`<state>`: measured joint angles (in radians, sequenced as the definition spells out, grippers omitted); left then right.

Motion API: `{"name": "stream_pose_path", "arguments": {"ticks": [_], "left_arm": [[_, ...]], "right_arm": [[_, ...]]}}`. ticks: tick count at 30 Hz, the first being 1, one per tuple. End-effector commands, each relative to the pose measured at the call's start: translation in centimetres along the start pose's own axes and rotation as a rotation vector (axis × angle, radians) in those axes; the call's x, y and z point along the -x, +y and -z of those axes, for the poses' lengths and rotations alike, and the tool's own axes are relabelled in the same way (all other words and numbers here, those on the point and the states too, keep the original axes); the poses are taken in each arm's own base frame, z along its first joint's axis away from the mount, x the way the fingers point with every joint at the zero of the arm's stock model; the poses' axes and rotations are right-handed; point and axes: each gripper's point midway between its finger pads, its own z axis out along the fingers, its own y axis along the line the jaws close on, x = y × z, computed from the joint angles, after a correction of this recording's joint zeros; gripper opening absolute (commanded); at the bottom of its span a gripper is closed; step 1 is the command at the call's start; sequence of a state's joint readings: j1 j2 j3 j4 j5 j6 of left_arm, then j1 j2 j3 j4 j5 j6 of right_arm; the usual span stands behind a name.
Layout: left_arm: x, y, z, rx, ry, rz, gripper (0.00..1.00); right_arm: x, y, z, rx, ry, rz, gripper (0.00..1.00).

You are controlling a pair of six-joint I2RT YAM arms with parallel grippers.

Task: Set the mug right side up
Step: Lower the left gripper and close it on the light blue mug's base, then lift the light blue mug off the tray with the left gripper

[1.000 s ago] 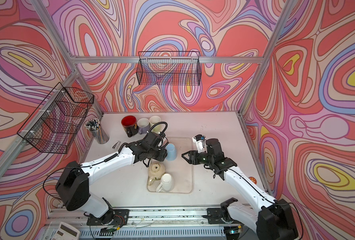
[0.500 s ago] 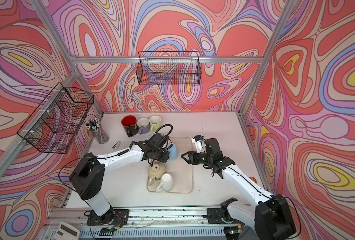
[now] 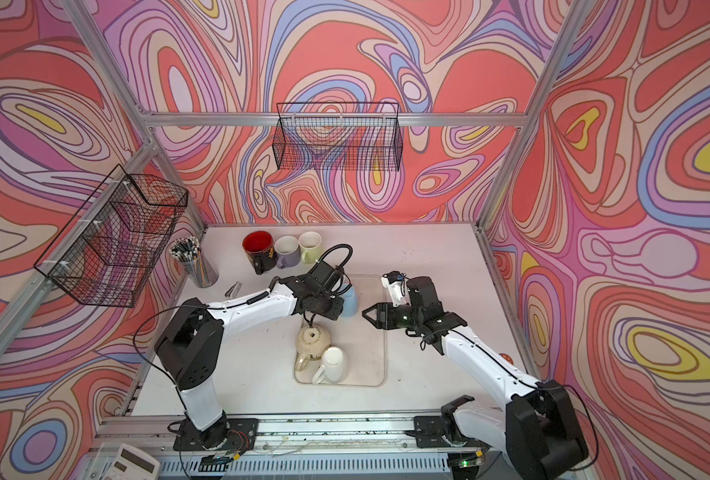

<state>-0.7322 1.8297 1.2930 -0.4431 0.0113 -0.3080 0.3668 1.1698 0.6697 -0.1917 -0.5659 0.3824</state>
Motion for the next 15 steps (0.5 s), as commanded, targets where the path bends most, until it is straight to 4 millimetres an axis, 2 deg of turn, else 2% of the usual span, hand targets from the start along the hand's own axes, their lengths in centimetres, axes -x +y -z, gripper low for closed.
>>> {"name": "stream_pose_path", "arguments": {"ticks": [1,6,15], "left_arm": [[0.23,0.62,-0.29,0.047,0.014,-0.026,0.44],[0.46,1.05,-0.47,0.084,0.020,-0.046,0.38],[0.53,0.55,-1.09,0.067,0.029,-0.054,0.35]], "right_arm": [[1.14,0.51,0.02,0.014,-0.021,0.031,0.61],[1.04,0.33,-0.18,0.013,-0.018,0.029,0.61],[0.84,-0.03,-0.48,0.007,-0.011,0.027,0.61]]}}
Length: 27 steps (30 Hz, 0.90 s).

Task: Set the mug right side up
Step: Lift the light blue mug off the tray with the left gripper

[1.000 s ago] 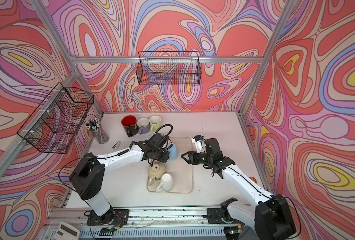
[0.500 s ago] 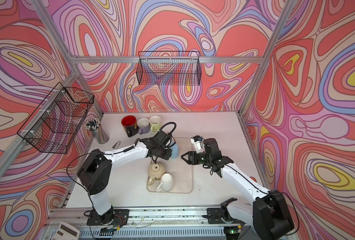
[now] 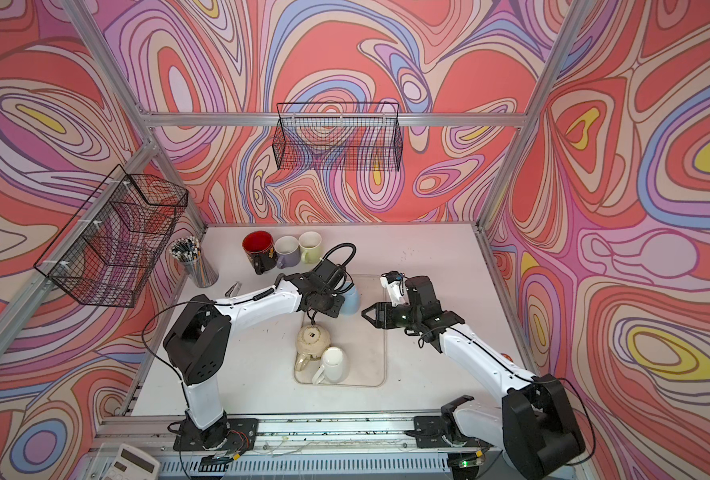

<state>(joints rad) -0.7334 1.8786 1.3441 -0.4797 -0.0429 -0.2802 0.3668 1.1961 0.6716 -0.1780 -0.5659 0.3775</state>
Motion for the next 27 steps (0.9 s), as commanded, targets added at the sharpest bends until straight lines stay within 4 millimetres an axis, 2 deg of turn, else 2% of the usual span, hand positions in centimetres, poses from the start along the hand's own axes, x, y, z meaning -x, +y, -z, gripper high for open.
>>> {"name": "stream_pose_path", "arguments": {"ticks": [1,4,16,27], "left_arm": [[0.3,-0.2,-0.3,0.005,0.011,-0.023,0.35],[0.4,-0.3,-0.4,0.004,0.011,-0.023,0.32],[1.1,-0.8,0.0,-0.018,0.000,-0.015,0.11],[2.4,-1.3,2.4,-0.045,-0.042,-0.004,0.00]], "right_arm": [[0.9,0.4,0.0,0.011,-0.020,0.029,0.61],[0.9,0.3,0.0,0.009,-0.020,0.029,0.61],[0.5,0.2,0.2,0.008,-0.020,0.025,0.60],[0.4,0.7,0.8,0.019,-0.032,0.021,0.62]]}}
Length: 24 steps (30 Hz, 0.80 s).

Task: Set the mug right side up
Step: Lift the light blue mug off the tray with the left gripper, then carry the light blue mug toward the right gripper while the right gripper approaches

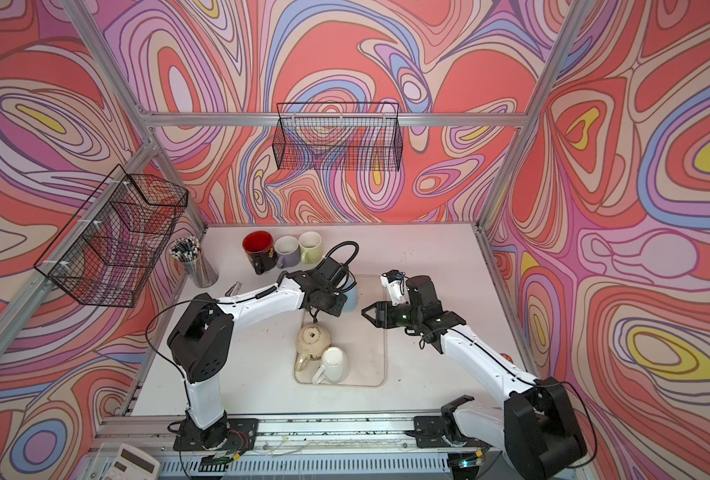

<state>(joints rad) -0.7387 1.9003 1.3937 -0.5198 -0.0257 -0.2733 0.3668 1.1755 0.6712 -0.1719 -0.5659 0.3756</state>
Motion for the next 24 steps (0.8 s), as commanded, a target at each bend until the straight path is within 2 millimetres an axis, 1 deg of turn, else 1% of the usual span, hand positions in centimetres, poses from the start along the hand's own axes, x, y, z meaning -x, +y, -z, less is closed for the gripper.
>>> {"name": "stream_pose_path", "arguments": {"ticks": [1,7,14,19,24], "left_arm": [[2.1,-0.8,2.6,-0.036,-0.065,0.008,0.00],[3.2,-1.3,4.8,-0.073,-0.116,0.022,0.00],[4.2,-1.6,7.4,-0.105,-0.187,0.046,0.00],[5.2,-2.3,10.3,-0.169,-0.271,0.067,0.00],[6.4,-3.5,13.6,-0.264,-0.371,0.072,0.00]], "right_arm": [[0.0,0.3,0.4,0.014,-0.013,0.000,0.62],[-0.5,0.6,0.5,0.044,-0.022,-0.021,0.63],[-0.4,1.1,0.8,0.104,-0.052,-0.047,0.64],[0.1,2.1,1.5,0.222,-0.103,-0.075,0.65],[0.7,3.3,2.5,0.333,-0.175,-0.055,0.69]]}}
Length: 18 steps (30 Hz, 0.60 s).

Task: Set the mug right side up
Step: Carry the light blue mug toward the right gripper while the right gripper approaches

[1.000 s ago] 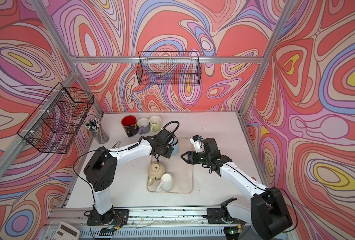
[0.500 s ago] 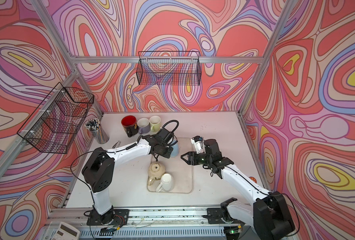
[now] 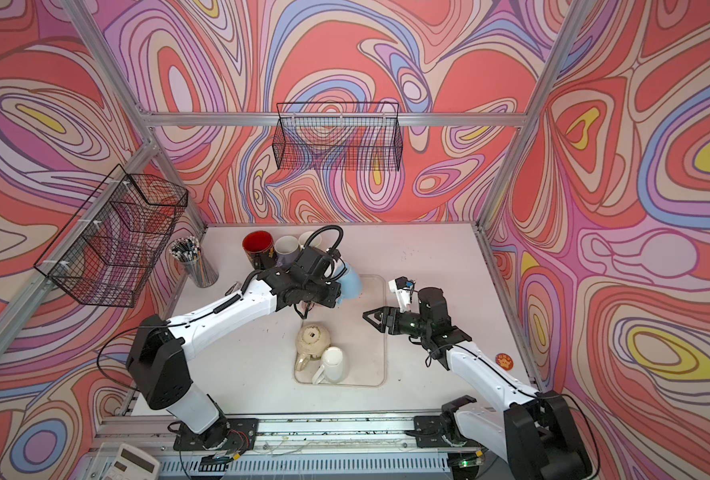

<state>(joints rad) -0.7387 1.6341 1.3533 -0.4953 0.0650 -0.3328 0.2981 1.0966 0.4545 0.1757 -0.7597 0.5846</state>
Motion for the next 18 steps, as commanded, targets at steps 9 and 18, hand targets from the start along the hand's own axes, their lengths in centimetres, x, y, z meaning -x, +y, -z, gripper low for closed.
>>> {"name": "stream_pose_path", "arguments": {"ticks": [9,18], "left_arm": [[6.4,-5.5,7.9,-0.317,-0.322,0.035,0.00],[7.5,-6.6,11.5,-0.503,-0.436,0.106,0.00]], "right_arm": [[3.1,6.6,2.4,0.373,-0.177,0.127,0.69],[5.1,8.3,2.8,0.535,-0.247,0.129,0.67]]}}
